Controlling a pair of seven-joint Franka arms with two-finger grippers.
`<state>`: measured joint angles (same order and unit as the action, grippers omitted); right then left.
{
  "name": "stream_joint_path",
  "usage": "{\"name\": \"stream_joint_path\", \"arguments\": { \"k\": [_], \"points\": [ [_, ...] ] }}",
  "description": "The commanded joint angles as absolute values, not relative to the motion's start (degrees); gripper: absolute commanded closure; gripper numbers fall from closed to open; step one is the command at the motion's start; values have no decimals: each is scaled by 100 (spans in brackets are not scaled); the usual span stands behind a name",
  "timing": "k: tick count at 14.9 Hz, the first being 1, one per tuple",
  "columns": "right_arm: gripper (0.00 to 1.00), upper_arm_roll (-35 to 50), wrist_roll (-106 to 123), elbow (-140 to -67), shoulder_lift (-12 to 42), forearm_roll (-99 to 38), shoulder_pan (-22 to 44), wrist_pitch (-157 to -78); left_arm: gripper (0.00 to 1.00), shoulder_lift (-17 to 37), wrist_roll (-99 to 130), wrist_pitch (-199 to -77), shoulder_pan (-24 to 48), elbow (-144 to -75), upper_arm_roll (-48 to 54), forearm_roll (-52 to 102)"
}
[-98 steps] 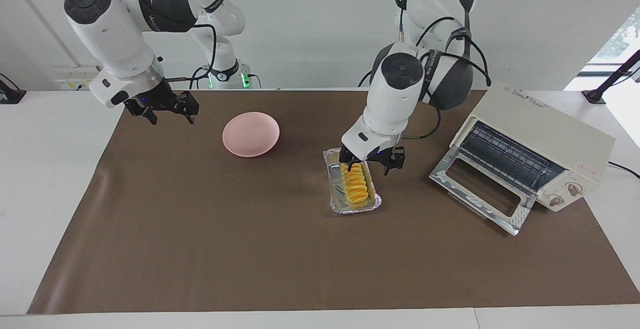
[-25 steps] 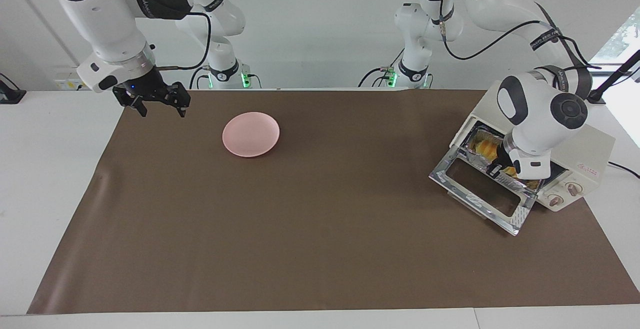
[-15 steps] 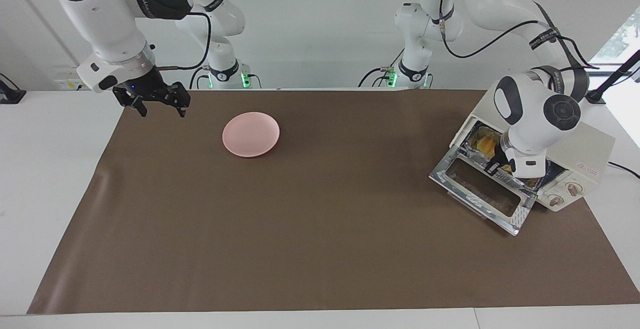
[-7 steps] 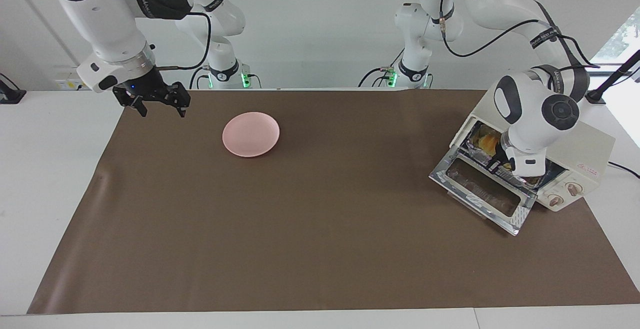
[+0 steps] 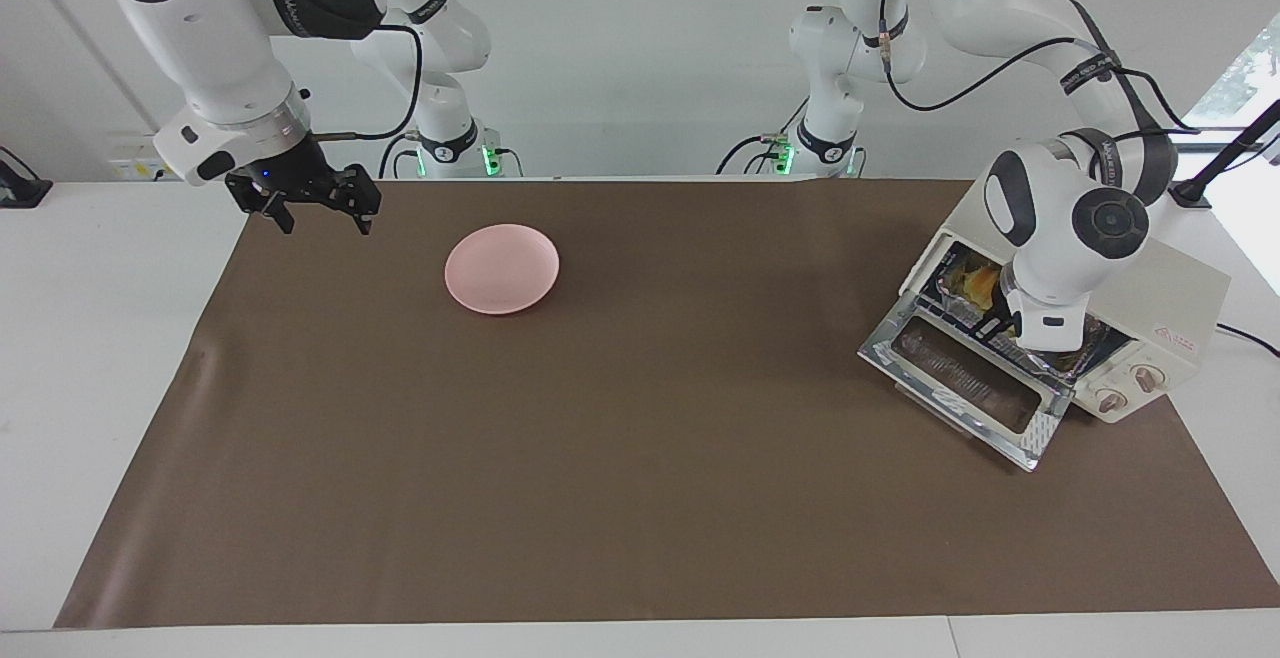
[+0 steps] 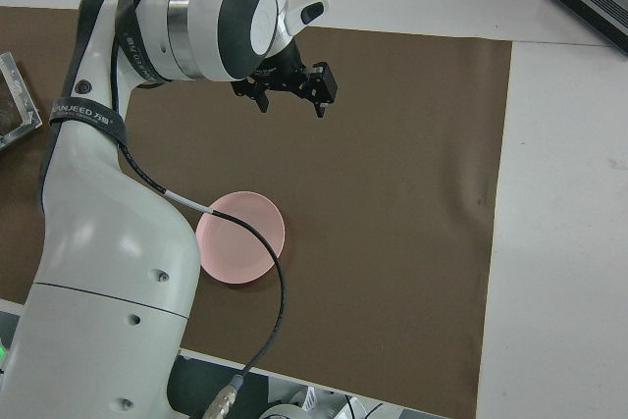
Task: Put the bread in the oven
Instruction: 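Release the tray and push the oven door up with the left gripper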
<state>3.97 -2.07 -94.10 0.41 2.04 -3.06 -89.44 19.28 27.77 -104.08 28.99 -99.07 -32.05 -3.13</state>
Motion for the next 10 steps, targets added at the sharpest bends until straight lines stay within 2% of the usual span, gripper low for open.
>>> {"name": "stream_joint_path", "arguments": {
  "k": [1, 6, 10],
  "points": [
    [0, 439, -79, -9483, -35, 299, -369, -8903, 0, 1722, 2602, -10625, 2953, -10064, -3234, -457],
    [0, 439, -79, -9483, -35, 299, -378, -8895, 0, 1784, 2338, -10732, 3014, -9573, -3208, -440],
    [0, 439, -79, -9483, -35, 299, -369, -8903, 0, 1066, 1428, -9846, 3067, -9114, -3208, -413]
  ]
}}
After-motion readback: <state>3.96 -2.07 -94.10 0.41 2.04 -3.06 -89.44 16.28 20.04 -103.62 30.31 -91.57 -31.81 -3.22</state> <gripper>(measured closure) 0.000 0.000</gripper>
